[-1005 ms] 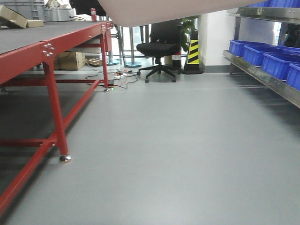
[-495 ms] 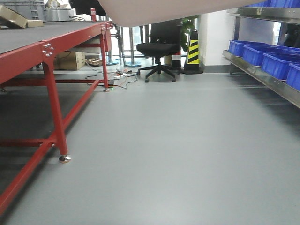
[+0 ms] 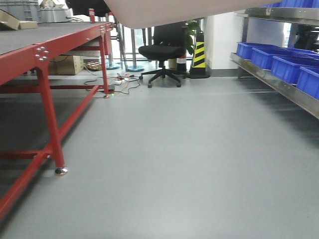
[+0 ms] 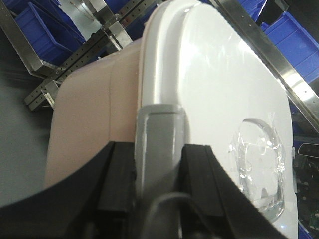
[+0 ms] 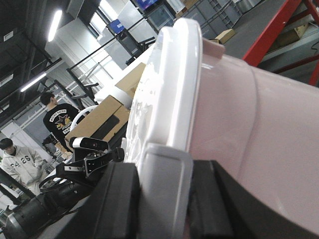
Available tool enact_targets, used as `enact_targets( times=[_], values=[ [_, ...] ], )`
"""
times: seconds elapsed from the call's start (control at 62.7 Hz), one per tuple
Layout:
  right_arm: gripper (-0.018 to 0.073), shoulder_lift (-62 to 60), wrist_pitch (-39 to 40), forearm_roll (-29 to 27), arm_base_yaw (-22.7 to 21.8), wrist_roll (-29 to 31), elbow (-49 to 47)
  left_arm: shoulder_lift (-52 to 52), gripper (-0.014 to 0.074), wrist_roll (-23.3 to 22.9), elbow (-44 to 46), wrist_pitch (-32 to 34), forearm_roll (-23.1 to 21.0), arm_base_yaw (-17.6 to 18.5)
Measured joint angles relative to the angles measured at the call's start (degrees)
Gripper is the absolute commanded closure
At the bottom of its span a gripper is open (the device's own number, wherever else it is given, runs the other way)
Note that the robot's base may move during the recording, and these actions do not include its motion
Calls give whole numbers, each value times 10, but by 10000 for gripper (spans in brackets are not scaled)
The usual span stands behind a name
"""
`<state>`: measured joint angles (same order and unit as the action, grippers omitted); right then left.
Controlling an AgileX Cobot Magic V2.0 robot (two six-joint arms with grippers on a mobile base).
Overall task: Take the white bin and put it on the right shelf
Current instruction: 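Carry the bin with both grippers while driving to the blue-crate shelving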
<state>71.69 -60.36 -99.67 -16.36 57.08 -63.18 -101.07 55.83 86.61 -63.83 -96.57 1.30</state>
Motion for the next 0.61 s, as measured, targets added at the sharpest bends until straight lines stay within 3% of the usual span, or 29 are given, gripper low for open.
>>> enact_targets(
  times=[0.606],
  values=[
    [368, 0, 0, -1, 0, 0, 0, 0, 697, 0, 0, 0, 1, 0]
  ],
)
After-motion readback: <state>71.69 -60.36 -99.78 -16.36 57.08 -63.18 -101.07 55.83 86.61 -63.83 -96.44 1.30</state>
